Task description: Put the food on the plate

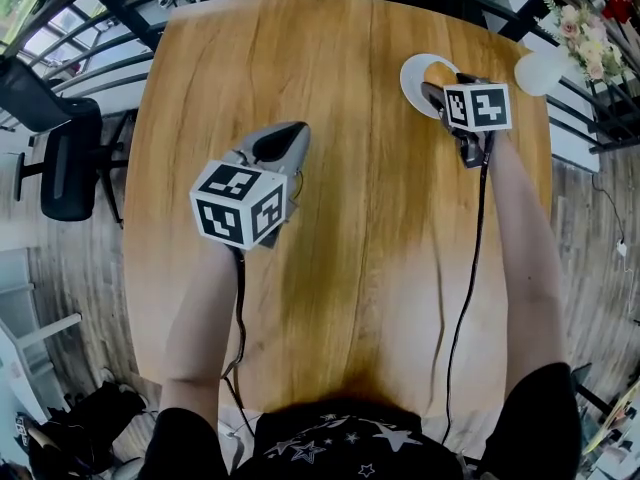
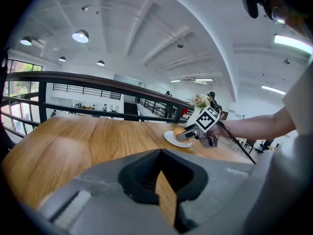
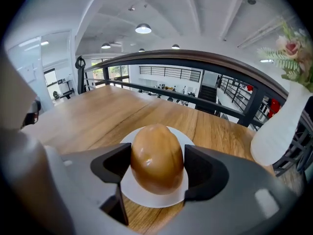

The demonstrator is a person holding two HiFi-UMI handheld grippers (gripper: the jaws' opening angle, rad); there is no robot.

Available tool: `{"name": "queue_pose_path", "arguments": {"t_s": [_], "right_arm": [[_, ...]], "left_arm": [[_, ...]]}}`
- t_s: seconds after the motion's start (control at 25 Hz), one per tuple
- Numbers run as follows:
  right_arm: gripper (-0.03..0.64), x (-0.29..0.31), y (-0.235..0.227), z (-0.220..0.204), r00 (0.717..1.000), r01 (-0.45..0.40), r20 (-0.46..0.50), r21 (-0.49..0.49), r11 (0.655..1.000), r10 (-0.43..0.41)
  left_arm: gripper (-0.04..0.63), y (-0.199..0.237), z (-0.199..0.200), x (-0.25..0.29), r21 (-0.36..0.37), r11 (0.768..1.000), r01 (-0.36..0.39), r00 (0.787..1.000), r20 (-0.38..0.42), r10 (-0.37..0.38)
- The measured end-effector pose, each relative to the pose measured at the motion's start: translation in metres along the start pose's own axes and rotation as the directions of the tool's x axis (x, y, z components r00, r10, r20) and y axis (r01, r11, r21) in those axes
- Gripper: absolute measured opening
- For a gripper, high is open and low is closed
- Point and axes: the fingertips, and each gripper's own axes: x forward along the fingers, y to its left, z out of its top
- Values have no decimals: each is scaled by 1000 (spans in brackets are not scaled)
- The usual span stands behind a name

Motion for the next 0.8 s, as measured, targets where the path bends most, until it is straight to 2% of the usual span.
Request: {"name": "queue_pose_path", "arguments": {"t_s": [0.16, 0.28, 0.56, 0.8], "right_arm": [[347, 2, 3, -1, 1000, 17, -20, -38, 999, -18], [391, 3, 6, -4, 999, 5, -35, -45, 999, -7], [394, -4, 2, -6, 999, 24, -28, -40, 999, -25], [394, -23, 9, -10, 1000, 1, -23, -53, 999, -2]], "left_arm": [[2, 3, 1, -5, -2, 1000, -7, 1000, 3, 7], [2, 6, 1, -9, -6, 1000, -11, 1000, 6, 11], [3, 7, -3, -16, -12, 1000, -16, 1000, -2, 16], [2, -1, -3, -30, -25, 1000, -15, 1000, 7, 15]]}}
